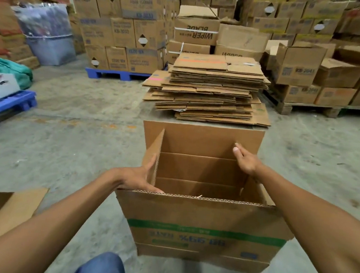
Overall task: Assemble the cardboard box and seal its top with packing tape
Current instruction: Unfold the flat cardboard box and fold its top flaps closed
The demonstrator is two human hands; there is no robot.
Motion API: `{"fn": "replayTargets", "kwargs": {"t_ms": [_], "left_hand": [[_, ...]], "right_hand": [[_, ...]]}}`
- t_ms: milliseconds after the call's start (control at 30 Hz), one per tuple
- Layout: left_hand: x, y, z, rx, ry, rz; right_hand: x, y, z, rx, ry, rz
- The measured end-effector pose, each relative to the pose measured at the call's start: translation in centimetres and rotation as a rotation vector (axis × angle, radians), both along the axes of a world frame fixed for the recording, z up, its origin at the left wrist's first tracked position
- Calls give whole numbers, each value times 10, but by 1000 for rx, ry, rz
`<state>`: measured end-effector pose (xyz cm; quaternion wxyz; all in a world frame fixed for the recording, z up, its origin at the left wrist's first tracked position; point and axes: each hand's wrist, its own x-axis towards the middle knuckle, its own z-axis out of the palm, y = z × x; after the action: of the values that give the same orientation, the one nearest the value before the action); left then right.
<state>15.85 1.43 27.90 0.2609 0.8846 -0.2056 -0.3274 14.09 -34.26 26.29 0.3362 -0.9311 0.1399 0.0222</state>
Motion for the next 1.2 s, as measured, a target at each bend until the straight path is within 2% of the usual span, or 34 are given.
{"fn": "replayTargets", "kwargs": {"t_ms": [67,233,300,367,467,667,767,933,1000,1067,1133,1200], "left_hand": [[-2,-8,-6,83,-13,-77],[-17,-17,-22,339,62,-220],[-20,-23,-32,440,63,-232],[-23,-33,-40,527,16,-225],[-26,-45,-56,592,-54,-189],[-45,-47,-91,548,-374,-191],[-50,-39,-100,445,-383,-205],[-48,-30,-105,360,-284,-214],[-49,-31,-109,365,-275,-197],[-50,-32,-110,379,-278,-180],[-49,-32,-111,392,-277,-176],[-47,-34,-111,415,-274,-179]], "right_hand": [[-3,10,-10,-45,20,28],[-31,10,-32,113,19,-31],[-46,13,-49,13,108,25],[-61,21,-66,-205,231,114],[-82,31,-87,-381,276,165],[-88,36,-102,-457,236,161],[-83,27,-109,-433,295,159],[-69,27,-102,-459,362,120],[-62,30,-77,-442,228,117],[-53,35,-49,-434,-66,83],[-39,36,-22,-519,-346,67],[-16,33,4,-576,-476,58]]}}
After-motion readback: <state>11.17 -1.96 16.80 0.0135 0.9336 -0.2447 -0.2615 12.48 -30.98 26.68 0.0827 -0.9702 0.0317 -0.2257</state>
